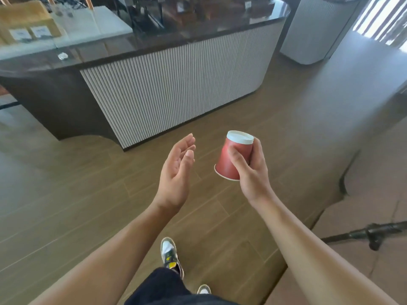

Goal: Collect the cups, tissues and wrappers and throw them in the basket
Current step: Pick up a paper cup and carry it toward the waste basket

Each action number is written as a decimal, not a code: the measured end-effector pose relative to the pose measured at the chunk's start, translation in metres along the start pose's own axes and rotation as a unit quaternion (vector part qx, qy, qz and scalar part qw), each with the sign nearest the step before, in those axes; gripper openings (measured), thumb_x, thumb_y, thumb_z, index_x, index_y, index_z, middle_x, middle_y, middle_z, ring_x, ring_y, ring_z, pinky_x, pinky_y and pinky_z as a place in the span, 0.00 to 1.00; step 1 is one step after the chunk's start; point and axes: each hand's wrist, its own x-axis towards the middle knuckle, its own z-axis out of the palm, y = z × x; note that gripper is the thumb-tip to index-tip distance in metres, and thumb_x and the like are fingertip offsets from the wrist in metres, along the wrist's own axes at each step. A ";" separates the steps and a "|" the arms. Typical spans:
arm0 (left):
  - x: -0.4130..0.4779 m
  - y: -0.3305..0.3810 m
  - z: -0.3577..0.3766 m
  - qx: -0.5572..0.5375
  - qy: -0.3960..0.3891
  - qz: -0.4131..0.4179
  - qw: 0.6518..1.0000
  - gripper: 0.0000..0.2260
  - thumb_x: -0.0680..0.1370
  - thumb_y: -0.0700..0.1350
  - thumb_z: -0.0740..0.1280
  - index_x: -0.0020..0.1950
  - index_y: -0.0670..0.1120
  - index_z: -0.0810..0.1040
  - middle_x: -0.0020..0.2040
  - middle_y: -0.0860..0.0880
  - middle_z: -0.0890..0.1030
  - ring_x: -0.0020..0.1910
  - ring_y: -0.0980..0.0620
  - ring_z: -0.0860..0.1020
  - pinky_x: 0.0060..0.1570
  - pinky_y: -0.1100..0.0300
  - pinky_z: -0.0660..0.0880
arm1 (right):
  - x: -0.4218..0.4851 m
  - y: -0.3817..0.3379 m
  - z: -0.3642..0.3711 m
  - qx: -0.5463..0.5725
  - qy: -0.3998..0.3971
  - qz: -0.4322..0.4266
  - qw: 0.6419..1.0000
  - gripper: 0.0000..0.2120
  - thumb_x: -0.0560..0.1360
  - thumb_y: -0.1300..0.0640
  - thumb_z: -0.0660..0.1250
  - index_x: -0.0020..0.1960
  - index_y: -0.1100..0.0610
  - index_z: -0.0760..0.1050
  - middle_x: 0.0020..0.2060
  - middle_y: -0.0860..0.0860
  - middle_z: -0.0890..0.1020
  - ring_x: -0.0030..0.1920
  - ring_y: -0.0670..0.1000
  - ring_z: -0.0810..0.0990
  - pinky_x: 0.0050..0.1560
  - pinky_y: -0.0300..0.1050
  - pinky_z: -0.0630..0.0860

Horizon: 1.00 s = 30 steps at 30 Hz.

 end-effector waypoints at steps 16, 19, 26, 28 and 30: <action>0.328 -0.035 -0.046 0.008 -0.062 0.000 0.998 0.23 0.83 0.50 0.58 0.77 0.44 0.71 0.73 0.50 0.77 0.69 0.60 0.77 0.68 0.61 0.75 | 0.295 0.028 0.110 0.005 0.078 0.011 0.997 0.22 0.75 0.47 0.70 0.67 0.53 0.74 0.48 0.33 0.81 0.52 0.39 0.81 0.55 0.37 0.78; 0.373 -0.042 -0.046 0.009 -0.069 0.002 0.998 0.20 0.83 0.51 0.58 0.75 0.49 0.72 0.72 0.51 0.77 0.69 0.60 0.77 0.68 0.61 0.75 | 0.338 0.031 0.118 0.013 0.082 0.013 0.996 0.22 0.75 0.48 0.71 0.67 0.53 0.75 0.50 0.37 0.82 0.53 0.40 0.81 0.56 0.39 0.78; 0.491 -0.067 -0.019 0.012 -0.079 0.003 0.997 0.18 0.85 0.51 0.58 0.74 0.52 0.71 0.72 0.53 0.77 0.70 0.60 0.76 0.68 0.61 0.75 | 0.458 0.051 0.116 0.032 0.070 0.007 0.997 0.19 0.75 0.52 0.72 0.64 0.54 0.75 0.48 0.38 0.83 0.50 0.40 0.81 0.52 0.37 0.77; 0.532 -0.075 -0.006 0.016 -0.077 0.005 0.997 0.18 0.85 0.50 0.58 0.76 0.50 0.71 0.73 0.53 0.77 0.71 0.60 0.76 0.69 0.60 0.75 | 0.498 0.057 0.111 0.029 0.062 0.009 0.998 0.20 0.75 0.52 0.71 0.65 0.55 0.75 0.47 0.35 0.83 0.49 0.38 0.81 0.51 0.34 0.77; 0.575 -0.082 0.010 0.022 -0.070 0.006 0.997 0.18 0.86 0.49 0.58 0.76 0.49 0.70 0.73 0.53 0.76 0.71 0.60 0.76 0.70 0.59 0.75 | 0.544 0.062 0.106 0.028 0.057 0.007 0.998 0.20 0.75 0.51 0.71 0.65 0.55 0.75 0.46 0.35 0.83 0.49 0.37 0.82 0.50 0.33 0.77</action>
